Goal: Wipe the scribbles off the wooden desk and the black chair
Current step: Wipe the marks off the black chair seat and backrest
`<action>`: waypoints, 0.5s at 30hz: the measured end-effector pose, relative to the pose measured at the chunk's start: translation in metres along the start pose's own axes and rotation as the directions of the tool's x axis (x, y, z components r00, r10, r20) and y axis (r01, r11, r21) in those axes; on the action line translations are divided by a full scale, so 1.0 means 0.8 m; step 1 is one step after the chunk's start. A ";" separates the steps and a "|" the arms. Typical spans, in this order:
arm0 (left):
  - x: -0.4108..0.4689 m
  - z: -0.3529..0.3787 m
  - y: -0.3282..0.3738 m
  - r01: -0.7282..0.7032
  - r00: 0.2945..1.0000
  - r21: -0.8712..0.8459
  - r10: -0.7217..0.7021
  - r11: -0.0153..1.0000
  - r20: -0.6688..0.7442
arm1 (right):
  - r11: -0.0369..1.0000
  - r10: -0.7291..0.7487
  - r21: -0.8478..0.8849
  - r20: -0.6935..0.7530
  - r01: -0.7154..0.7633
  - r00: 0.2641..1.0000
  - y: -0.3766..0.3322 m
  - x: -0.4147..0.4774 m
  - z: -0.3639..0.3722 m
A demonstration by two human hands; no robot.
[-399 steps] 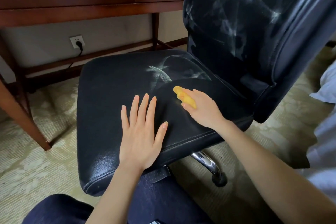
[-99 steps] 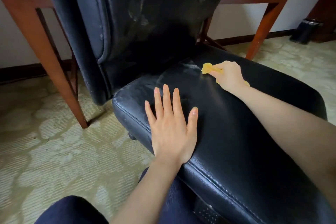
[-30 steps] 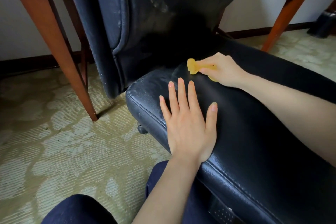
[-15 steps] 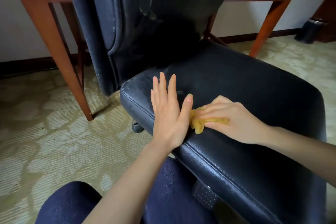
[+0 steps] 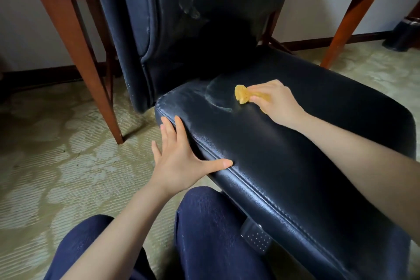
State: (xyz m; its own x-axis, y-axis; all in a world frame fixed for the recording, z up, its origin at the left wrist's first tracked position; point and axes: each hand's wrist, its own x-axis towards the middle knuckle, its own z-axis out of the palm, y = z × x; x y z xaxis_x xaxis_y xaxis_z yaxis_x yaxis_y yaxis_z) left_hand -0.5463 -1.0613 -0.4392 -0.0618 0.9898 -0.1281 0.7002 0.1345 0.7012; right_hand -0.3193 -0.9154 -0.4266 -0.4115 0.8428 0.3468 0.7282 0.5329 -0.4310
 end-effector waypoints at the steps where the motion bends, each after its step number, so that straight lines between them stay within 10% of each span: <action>1: 0.001 -0.002 -0.001 -0.008 1.000 0.026 0.008 1.000 0.016 | 0.997 0.073 0.010 -0.029 -0.073 0.997 0.001 0.013 0.006; 6: 0.002 -0.012 -0.010 -0.067 0.992 0.137 0.051 0.988 0.117 | 0.967 0.253 0.027 -0.115 -0.251 0.961 0.000 0.037 0.035; 15: 0.006 -0.009 -0.014 -0.099 0.991 0.382 0.058 0.919 0.118 | 0.991 -0.057 0.124 0.119 0.042 0.991 -0.066 -0.042 0.016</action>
State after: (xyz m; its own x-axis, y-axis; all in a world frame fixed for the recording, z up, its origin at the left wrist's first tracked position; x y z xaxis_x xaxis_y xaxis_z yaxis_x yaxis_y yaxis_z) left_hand -0.5593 -1.0580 -0.4426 0.0633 0.9836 -0.1688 0.9210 0.0075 0.3894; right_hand -0.3512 -0.9714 -0.4264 -0.5147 0.8139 0.2694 0.6363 0.5733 -0.5161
